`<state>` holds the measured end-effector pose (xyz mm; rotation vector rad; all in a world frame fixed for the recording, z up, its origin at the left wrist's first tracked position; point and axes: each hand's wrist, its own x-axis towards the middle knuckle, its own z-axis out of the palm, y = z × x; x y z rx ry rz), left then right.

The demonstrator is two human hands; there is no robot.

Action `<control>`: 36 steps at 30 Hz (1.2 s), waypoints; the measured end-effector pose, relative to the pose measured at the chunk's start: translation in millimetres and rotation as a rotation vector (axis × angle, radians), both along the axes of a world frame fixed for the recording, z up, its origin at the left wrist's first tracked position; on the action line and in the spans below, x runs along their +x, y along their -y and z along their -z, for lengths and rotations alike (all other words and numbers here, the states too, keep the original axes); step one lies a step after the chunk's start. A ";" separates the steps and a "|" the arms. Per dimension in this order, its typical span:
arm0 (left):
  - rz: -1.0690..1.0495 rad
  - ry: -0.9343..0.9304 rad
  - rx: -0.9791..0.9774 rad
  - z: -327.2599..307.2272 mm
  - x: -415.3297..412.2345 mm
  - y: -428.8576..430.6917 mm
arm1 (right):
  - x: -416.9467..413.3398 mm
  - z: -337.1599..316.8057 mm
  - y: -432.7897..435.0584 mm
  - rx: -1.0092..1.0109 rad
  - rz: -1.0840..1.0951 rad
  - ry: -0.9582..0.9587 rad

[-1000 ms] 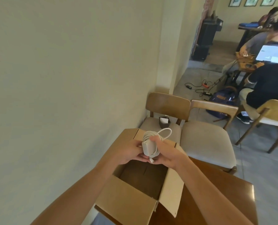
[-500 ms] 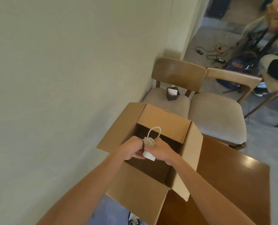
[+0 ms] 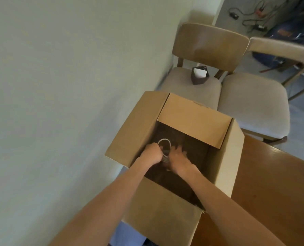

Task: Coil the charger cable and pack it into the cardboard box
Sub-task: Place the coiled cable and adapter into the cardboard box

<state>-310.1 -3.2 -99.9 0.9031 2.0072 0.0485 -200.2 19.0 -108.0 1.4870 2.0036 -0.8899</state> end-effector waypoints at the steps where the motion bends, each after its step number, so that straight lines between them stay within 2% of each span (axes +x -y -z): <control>1: 0.030 -0.018 -0.017 3.7 -1.3 -2.1 | 1.7 2.6 0.9 0.012 -0.016 -0.005; 5: 0.103 -0.060 -0.081 14.1 -0.5 -6.2 | 11.3 11.8 11.2 0.060 -0.068 -0.011; 9: 0.212 -0.211 -0.024 16.7 2.9 -5.6 | 15.1 10.2 16.7 0.065 -0.161 -0.038; 14: 0.248 -0.279 -0.005 17.9 5.5 -1.0 | 34.0 2.2 9.4 -0.128 0.067 -0.310; 16: 0.273 -0.276 -0.029 17.1 5.5 0.3 | 39.9 -1.6 6.8 -0.152 0.153 -0.359; 21: 0.444 -0.352 -0.062 21.2 5.7 2.9 | 37.0 -4.7 0.5 -0.087 0.104 -0.275; 31: 0.547 -0.386 -0.056 21.9 6.4 -1.0 | 35.0 3.0 2.4 -0.105 0.028 -0.205; 34: 0.594 -0.393 -0.038 8.5 6.0 2.0 | 34.7 -5.9 -1.8 0.036 -0.066 -0.109; 36: 0.601 -0.393 -0.024 -0.4 4.6 4.4 | 32.7 -11.3 -2.0 0.110 -0.085 -0.109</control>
